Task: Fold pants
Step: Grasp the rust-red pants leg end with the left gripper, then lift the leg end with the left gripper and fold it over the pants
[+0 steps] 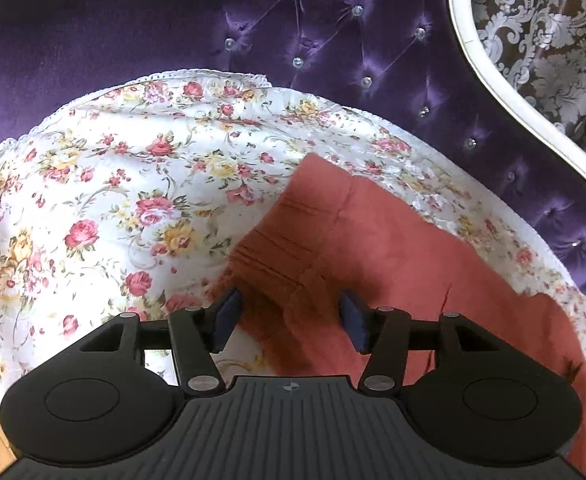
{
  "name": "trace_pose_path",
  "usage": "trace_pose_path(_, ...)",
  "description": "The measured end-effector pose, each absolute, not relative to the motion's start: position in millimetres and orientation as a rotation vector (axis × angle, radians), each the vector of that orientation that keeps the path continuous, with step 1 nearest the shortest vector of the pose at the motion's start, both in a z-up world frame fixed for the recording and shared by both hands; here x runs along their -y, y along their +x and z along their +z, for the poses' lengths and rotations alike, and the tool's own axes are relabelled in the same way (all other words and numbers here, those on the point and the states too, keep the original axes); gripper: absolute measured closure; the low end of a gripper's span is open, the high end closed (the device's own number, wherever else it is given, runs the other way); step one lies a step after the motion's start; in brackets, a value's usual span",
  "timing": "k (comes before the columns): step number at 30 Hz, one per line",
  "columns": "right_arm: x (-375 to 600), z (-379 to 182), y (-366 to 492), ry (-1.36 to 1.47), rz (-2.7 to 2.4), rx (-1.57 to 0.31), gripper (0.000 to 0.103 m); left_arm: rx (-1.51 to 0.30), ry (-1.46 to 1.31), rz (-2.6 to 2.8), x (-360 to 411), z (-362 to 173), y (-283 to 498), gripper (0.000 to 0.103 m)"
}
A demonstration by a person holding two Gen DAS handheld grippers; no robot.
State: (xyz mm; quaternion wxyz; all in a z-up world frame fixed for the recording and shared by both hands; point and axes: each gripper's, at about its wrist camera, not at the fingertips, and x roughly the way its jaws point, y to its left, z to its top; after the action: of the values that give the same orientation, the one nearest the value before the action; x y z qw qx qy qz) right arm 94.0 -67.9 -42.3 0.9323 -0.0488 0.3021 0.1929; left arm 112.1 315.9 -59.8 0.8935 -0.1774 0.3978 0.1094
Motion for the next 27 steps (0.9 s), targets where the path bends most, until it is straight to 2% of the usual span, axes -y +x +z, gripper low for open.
trace_pose_path(8, 65.3, -43.3, 96.9, -0.099, 0.405, -0.622, 0.066, -0.836, -0.394, 0.246, -316.1, -67.2, 105.8, 0.047)
trace_pose_path(11, 63.9, -44.3, 98.4, -0.105, 0.406, -0.625, 0.066, -0.833, -0.405, 0.237, -315.8, -67.8, 113.8, 0.039)
trace_pose_path(13, 64.3, -44.5, 98.4, -0.104, 0.407, -0.625, 0.066, -0.83, -0.417, 0.227, -316.0, -69.5, 121.8, 0.03)
trace_pose_path(18, 65.0, -43.9, 95.7, -0.099, 0.405, -0.612, 0.066, -0.839, -0.403, 0.261, -311.7, -69.3, 136.3, 0.03)
trace_pose_path(20, 68.1, -43.4, 95.1, -0.091, 0.402, -0.609, 0.066, -0.858, -0.387, 0.3, -310.3, -67.4, 137.4, 0.044)
trace_pose_path(21, 70.1, -43.3, 94.7, -0.084, 0.4, -0.609, 0.066, -0.868, -0.365, 0.307, -309.1, -65.7, 138.2, 0.058)
trace_pose_path(22, 72.3, -43.5, 94.2, -0.076, 0.397, -0.609, 0.066, -0.862, -0.364, 0.291, -308.7, -63.5, 137.5, 0.067)
trace_pose_path(27, 83.5, -44.2, 90.5, -0.05, 0.38, -0.605, 0.066, -0.807, -0.262, 0.296, -289.3, -42.6, 131.7, 0.077)
